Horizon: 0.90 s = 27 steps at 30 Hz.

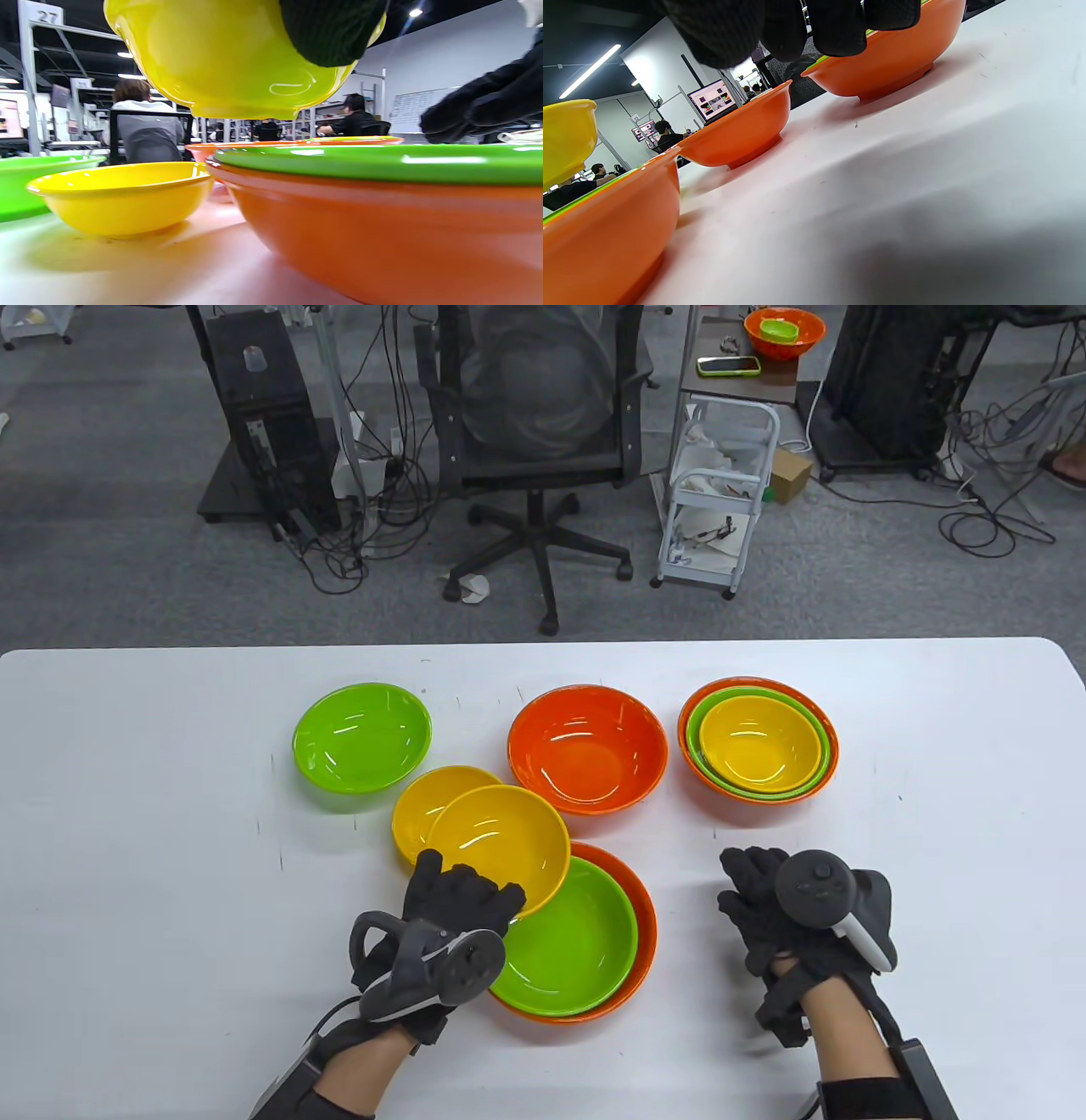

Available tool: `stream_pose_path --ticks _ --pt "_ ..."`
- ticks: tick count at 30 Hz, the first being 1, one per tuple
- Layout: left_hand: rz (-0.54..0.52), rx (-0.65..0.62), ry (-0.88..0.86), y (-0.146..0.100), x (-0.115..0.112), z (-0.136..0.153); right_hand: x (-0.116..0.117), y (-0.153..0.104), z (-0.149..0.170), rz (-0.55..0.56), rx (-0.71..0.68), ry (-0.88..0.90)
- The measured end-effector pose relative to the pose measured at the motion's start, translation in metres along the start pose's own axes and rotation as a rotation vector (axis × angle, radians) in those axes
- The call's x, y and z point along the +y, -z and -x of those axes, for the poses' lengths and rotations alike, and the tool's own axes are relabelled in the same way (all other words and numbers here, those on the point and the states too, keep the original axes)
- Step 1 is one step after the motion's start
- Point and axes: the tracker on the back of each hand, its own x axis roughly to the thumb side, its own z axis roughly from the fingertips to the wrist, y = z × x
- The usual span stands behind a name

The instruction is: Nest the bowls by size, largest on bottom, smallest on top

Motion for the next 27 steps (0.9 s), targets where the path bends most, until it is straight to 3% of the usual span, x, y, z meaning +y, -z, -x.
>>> stream_pose_path --ticks 13,27 --pt "0.184 -0.190 -0.121 0.004 -0.012 -0.016 -0.001 0.000 0.001 -0.005 0.011 0.005" --pt "0.331 -0.233 -0.143 0.007 -0.020 -0.019 -0.001 0.000 0.002 -0.013 0.019 0.007"
